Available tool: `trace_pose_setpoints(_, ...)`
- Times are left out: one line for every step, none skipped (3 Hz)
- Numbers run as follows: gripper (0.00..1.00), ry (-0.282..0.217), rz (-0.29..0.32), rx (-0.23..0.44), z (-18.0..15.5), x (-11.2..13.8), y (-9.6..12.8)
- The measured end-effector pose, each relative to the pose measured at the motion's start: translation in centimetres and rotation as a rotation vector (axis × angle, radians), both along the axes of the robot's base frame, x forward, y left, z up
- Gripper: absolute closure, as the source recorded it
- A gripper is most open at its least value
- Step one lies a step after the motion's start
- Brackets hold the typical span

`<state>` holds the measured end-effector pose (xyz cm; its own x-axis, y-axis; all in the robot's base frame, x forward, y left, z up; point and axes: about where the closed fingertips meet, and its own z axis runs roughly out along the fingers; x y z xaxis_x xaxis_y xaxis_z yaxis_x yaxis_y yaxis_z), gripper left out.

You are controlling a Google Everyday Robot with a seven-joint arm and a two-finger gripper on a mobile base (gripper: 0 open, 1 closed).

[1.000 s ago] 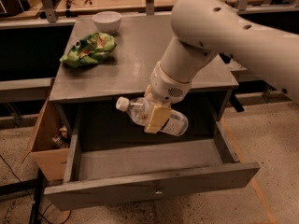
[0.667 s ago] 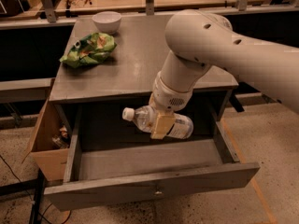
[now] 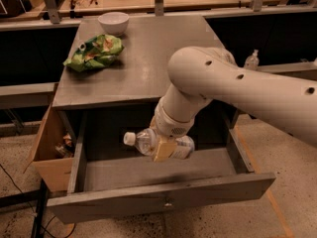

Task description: Place blue plastic bottle into top drawer

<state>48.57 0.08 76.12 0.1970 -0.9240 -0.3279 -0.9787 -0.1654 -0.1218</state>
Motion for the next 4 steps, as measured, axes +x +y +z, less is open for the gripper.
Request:
trace_pose_setpoints(1.0,-0.081,0.023,-0.002,-3.3,0.6,1.7)
trace_pose_setpoints(0.82,-0.086,0.014,-0.064,-6.4,1.6,2.5)
trace_pose_setpoints(0.51,-0.043,-0.043,-0.19,-9.9,2.6,3.1)
trace_pose_setpoints(0.28,-0.017,-0.077,-0.214,-11.2,3.1,3.5)
